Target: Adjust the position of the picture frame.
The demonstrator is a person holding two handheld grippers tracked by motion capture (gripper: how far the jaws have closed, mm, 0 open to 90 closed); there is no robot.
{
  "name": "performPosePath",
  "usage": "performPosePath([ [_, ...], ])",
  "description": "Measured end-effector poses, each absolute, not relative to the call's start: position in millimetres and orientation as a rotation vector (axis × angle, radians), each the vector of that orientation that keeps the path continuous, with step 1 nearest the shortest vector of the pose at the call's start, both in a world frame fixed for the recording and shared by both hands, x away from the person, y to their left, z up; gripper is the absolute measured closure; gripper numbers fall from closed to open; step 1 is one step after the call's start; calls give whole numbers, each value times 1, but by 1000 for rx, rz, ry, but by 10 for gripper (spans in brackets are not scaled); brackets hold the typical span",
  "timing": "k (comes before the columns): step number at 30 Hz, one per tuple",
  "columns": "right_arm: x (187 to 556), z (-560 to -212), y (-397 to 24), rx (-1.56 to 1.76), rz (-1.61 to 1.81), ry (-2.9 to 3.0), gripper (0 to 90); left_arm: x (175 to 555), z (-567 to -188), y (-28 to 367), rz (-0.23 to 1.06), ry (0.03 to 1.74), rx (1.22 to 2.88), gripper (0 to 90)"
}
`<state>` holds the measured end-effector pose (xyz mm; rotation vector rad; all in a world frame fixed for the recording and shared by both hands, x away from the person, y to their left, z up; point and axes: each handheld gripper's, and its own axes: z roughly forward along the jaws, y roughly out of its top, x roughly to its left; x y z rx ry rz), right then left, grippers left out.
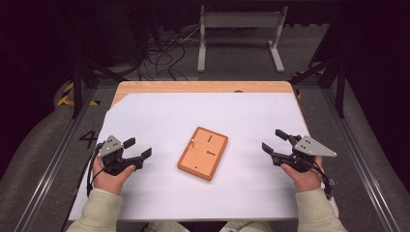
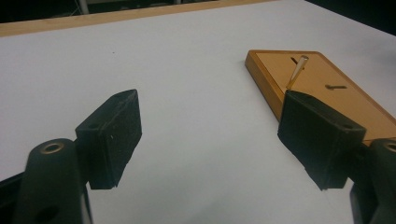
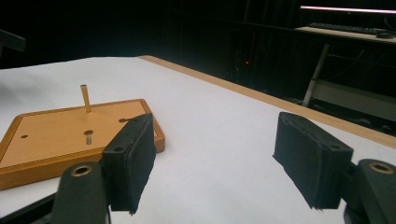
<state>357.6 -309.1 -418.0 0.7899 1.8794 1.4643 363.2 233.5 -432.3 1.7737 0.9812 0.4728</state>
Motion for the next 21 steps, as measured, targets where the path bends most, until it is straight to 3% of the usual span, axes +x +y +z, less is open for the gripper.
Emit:
performPosePath([
  [21, 356, -416, -311, 791, 1478, 1870, 307, 363, -430, 233, 466, 979, 1779, 225],
])
